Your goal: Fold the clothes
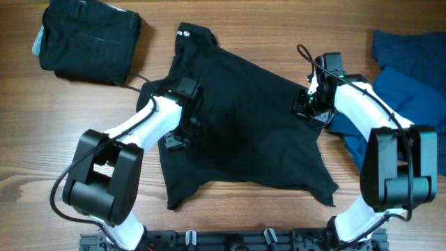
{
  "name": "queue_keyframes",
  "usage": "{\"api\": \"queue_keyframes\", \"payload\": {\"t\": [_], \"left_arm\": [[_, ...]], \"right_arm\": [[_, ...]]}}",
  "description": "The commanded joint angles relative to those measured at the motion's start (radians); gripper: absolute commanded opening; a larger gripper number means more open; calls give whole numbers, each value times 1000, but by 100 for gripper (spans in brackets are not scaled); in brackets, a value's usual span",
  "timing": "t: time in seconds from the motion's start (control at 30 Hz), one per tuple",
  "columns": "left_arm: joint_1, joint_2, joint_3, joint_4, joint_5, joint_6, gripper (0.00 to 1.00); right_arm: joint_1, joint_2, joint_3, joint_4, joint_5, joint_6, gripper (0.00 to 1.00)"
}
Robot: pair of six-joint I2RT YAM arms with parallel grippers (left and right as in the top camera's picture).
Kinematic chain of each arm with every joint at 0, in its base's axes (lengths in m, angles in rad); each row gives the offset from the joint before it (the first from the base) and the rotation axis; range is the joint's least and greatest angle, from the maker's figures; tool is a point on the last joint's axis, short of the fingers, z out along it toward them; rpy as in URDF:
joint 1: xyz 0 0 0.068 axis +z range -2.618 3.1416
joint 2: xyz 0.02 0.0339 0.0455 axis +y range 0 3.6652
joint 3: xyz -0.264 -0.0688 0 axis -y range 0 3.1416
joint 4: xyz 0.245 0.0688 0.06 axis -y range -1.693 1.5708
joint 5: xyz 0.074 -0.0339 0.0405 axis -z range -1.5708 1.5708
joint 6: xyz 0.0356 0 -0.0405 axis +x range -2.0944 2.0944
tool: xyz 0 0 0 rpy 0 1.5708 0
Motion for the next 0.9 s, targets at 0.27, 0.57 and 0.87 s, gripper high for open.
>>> {"api": "queue_keyframes", "payload": {"t": [0.27, 0.57, 0.87], "left_arm": [[8, 11, -33, 24, 28, -10, 4], [8, 11, -33, 23, 28, -10, 4], [8, 11, -33, 23, 28, -10, 4]], "right_arm": [[-7, 24, 0, -63, 31, -9, 4], [-7, 24, 0, -79, 32, 9, 4], [-9, 24, 0, -14, 154, 12, 9]]}}
